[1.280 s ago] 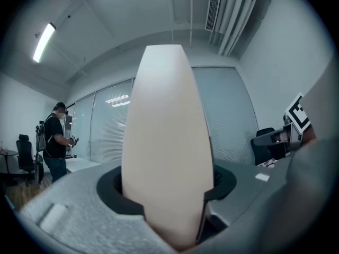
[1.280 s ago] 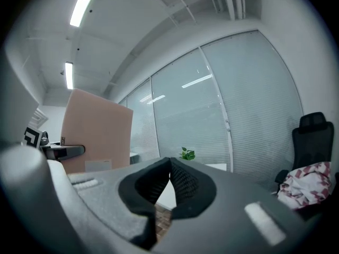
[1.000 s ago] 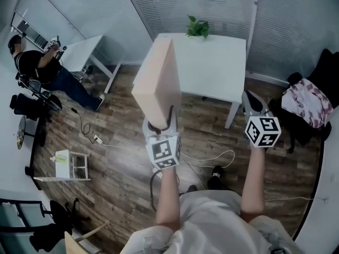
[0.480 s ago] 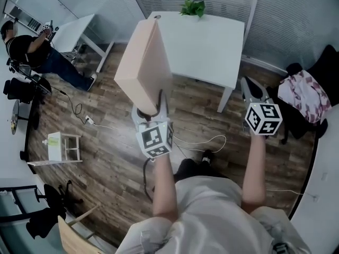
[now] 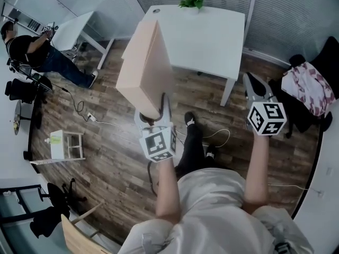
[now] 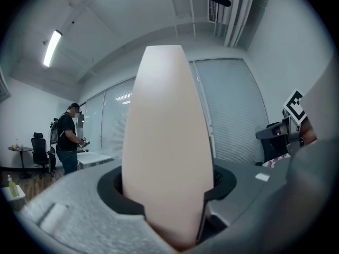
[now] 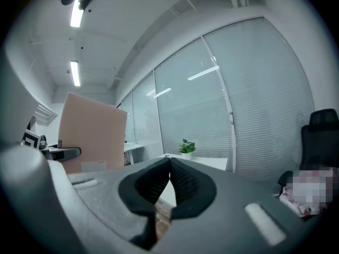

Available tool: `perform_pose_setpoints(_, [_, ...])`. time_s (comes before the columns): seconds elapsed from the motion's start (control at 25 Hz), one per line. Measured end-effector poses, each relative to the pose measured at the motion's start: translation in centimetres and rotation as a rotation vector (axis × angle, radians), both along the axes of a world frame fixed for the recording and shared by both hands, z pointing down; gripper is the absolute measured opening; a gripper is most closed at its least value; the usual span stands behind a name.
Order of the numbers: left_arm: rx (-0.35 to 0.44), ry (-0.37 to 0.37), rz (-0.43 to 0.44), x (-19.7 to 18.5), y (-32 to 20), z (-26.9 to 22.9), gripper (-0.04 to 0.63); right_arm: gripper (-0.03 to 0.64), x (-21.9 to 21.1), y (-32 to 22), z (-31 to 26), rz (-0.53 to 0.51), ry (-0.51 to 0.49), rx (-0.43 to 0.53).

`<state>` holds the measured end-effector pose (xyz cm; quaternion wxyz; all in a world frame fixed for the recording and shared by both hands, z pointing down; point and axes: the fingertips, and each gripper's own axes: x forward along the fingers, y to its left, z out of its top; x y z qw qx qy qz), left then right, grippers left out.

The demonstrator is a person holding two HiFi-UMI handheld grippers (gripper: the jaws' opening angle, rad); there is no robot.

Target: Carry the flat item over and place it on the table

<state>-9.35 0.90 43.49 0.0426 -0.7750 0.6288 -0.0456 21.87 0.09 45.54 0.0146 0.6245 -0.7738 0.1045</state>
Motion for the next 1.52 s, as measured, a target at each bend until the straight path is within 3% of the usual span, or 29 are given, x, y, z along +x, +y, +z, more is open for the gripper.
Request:
perform_pose_setpoints(0.28, [-0.026,0.016,0.001,0.0,-0.7,1.3,0.272,0.002,-0.6,-2.0,0.1,-0.010,0.002,0.005])
perform_pose_setpoints(0.68, [-0.046,-0.012,-0.042,-3.0,-4.3,0.7,0.272,0.002,-5.2,-7.7,0.9,-0.082,-0.012,-0.012])
perform_pose_setpoints(0.96, [-0.022,0.008,-0.025,-2.5,-10.7,0.3,0.272,0.002,-4.8,-12.7,0.3,-0.072,0.014,-0.019])
perform_pose_setpoints(1.32, [-0.061,0.033,0.065,0.0,-20.3,0.9,0.272,0.002,-3.1,-20.5,-0.7,-0.018,0.046,-0.018])
perform_pose_setpoints(1.52, [-0.042,0.058,0.102,-0.2,-25.5,-0.2,0.272,0.002,-3.6,-24.7,-1.5,-0.002,0.075,-0.026])
